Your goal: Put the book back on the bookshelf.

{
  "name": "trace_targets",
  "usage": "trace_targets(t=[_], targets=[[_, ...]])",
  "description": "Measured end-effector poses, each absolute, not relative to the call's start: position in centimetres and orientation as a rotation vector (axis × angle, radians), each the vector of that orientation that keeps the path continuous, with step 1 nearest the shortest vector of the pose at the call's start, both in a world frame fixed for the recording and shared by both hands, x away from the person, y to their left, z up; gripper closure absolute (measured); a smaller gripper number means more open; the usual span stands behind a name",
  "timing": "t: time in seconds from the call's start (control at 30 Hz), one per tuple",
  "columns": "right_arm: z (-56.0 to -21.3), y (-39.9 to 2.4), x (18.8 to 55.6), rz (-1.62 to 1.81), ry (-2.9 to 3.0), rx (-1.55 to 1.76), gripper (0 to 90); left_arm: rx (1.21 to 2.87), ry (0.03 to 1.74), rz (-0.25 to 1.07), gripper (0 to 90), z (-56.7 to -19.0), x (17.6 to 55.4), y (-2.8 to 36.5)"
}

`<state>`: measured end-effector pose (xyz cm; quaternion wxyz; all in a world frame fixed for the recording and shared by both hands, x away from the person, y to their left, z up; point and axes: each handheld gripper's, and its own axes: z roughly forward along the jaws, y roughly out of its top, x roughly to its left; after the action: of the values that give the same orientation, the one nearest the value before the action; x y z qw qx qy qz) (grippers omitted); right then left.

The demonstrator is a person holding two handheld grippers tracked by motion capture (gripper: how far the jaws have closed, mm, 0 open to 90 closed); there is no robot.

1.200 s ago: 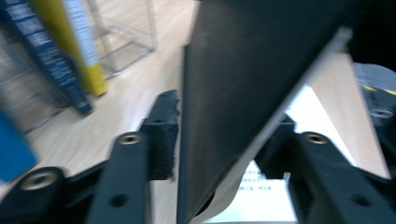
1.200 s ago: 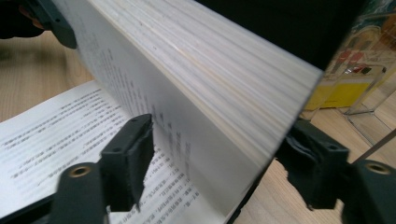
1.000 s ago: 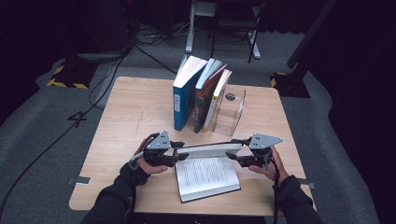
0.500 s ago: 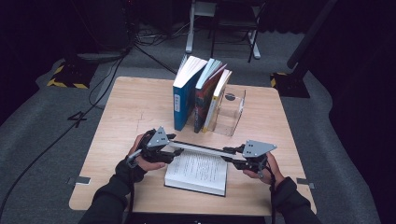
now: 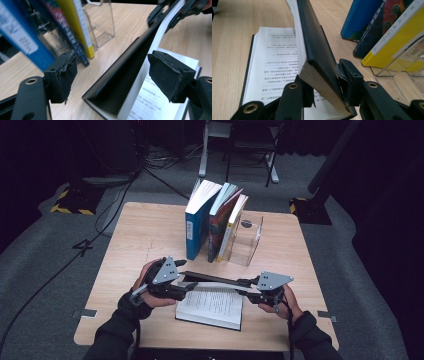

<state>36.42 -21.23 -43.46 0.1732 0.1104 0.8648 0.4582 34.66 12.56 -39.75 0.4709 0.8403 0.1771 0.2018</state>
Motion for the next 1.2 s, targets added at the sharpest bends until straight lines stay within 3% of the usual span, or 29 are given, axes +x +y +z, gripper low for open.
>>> trace_targets(t=[0.37,0.57,0.73,0.9,1.2], targets=[[-43.5,-20.9,36.1,1.274,2.457,0.299,64.6,2.183,0.345,0.433,20.0,-40.2,34.7,7.7],[-43.5,-20.9,36.0,1.270,2.455,0.305,64.6,2.255,0.355,0.483,21.4,-40.9,34.3,5.8],[-43.5,-20.8,36.0,1.265,2.456,0.303,64.5,2.221,0.395,0.549,27.0,-40.8,34.4,5.8],[-43.5,-20.6,35.9,1.263,2.459,0.293,64.5,2.259,0.370,0.511,28.1,-40.8,34.4,5.9],[-43.6,-20.5,35.9,1.271,2.468,0.296,61.6,2.322,0.342,0.495,51.1,-40.7,34.3,6.3]])
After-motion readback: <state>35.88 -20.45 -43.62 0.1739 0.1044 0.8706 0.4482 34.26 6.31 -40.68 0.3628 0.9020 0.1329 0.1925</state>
